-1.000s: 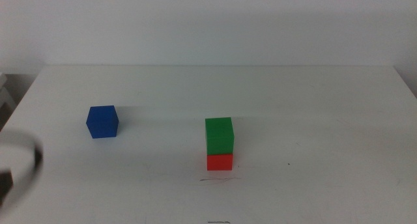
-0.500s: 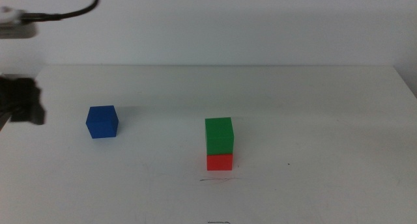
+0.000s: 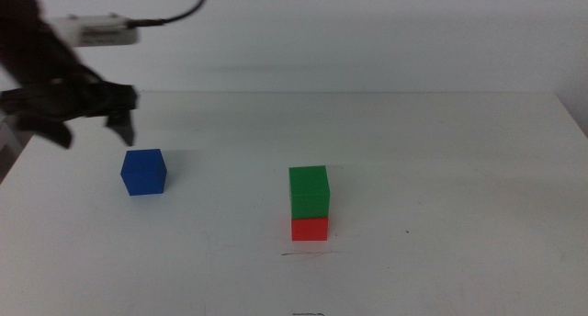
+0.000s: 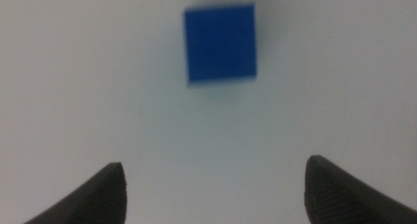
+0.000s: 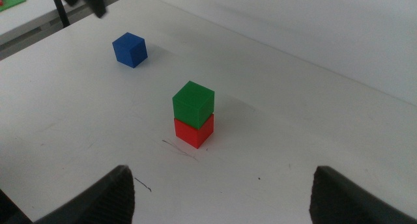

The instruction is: Stack red cubes first, then green, then blue cubes in a specific spot.

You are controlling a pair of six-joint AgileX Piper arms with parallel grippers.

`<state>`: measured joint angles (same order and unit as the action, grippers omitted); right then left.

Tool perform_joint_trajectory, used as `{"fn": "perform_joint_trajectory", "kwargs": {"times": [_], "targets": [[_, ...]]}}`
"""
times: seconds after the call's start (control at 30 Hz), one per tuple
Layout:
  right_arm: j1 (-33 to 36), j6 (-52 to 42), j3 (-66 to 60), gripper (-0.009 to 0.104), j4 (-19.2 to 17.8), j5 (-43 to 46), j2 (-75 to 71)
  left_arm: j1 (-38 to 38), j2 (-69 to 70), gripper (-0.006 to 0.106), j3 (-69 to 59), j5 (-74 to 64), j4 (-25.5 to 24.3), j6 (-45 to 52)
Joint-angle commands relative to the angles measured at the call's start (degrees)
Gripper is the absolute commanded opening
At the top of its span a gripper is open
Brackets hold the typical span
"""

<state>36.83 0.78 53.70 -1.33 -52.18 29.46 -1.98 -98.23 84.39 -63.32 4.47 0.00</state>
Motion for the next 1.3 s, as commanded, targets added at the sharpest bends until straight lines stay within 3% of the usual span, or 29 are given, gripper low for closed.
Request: {"fn": "perform_joint_trajectory", "kwargs": {"times": [0.0,0.37,0.67,0.77,0.9,1.13,1.2,1.27], "targets": [[-0.2,-0.8,1.2,0.077,-0.7,3.8,0.4,-1.4,-2.7,0.093,6.0,0.6,0.2,-1.2],[-0.2,-0.8,1.2,0.077,-0.7,3.9,0.4,-1.4,-18.4,0.093,19.1,-0.4,-0.9,-1.5],[-0.2,-0.8,1.2,0.077,-0.7,3.8,0.4,-1.4,-24.9,0.093,21.0,-0.1,-0.8,-1.5],[-0.2,-0.8,1.2,0.077,-0.7,3.8,0.4,-1.3,-25.8,0.089,21.1,0.1,-0.8,-1.9],[-0.2,-0.8,1.2,0.077,-0.7,3.8,0.4,-0.5,-25.8,0.068,21.2,-0.7,-1.2,-3.5],[-0.2,-0.8,1.2,0.077,-0.7,3.8,0.4,0.6,-24.7,0.011,23.3,-10.0,4.4,-2.5],[-0.2,-0.8,1.2,0.077,-0.7,3.8,0.4,0.2,-23.2,0.001,23.1,-12.2,4.1,-2.7],[-0.2,-0.8,1.2,0.077,-0.7,3.8,0.4,-1.4,-19.9,-0.002,21.0,-12.1,3.3,-4.3]]}}
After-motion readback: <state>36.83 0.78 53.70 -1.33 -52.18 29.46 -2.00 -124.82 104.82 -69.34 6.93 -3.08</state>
